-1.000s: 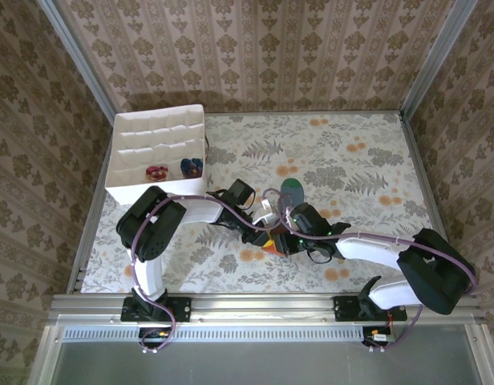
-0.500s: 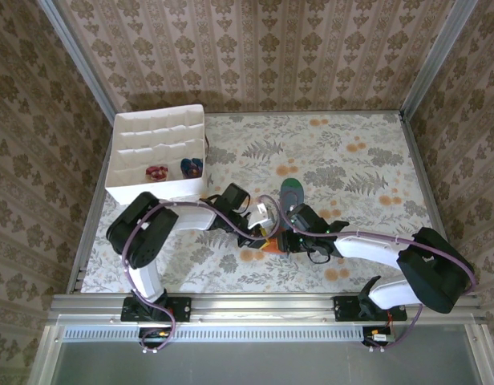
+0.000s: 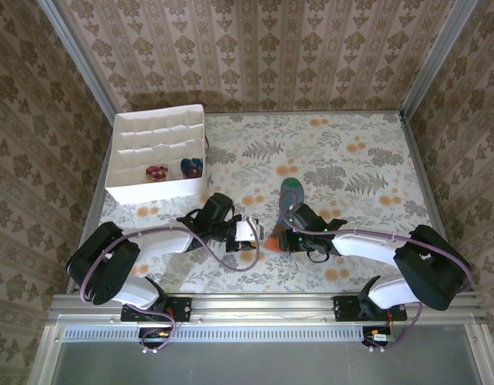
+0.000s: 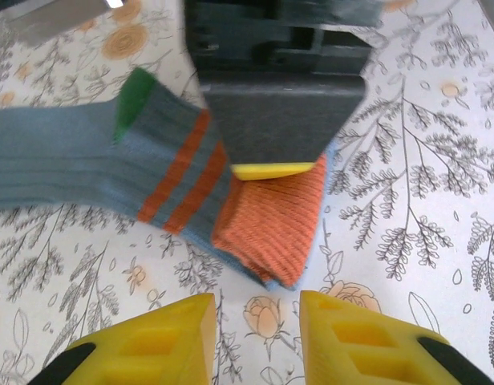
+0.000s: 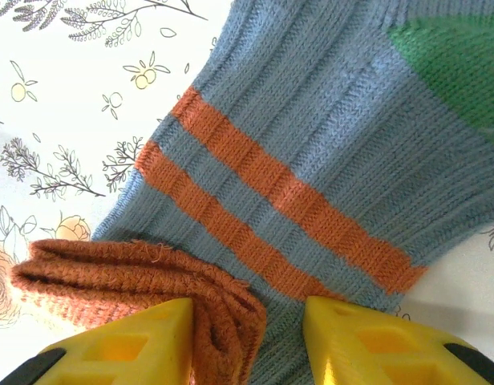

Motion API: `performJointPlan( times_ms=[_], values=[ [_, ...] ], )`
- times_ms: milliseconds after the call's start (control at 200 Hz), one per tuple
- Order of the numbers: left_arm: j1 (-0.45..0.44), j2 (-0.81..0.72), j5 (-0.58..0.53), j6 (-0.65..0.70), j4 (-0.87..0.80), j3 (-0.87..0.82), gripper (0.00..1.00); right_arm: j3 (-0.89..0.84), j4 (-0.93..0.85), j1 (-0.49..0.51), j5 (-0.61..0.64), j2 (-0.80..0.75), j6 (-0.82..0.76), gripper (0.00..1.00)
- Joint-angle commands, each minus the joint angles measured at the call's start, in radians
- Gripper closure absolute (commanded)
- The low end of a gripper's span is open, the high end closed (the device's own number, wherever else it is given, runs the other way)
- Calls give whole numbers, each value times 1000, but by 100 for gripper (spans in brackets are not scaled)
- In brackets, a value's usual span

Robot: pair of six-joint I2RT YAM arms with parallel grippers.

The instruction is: Roll the socks

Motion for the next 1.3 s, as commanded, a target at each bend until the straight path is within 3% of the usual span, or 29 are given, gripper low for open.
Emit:
performJointPlan(
  times_ms=[0,170,815,900,1030,1170,1295],
  values=[
    [-68,-4,-135,160,62,-23,78,-18,-112,-1,19,52,5,59],
    [-151,48,-274,256,98,-13,83,-8,-121,0,9,76,-1,60],
    [-186,241,-357,369,144,74,68,21,-154,0,-38,119,-44,62],
    [-189,256,-363,374,66,105,74,27,-157,0,-39,112,-49,62],
    [-195,251,-346,328,-148,187,100,-2,-117,-7,-48,27,-36,61],
    [-191,276,-230,291,-389,281,100,-59,-62,-23,-35,-138,-10,52],
    [-183,322,-123,205,-546,370,100,-85,-50,-27,-18,-258,-4,54]
  ],
)
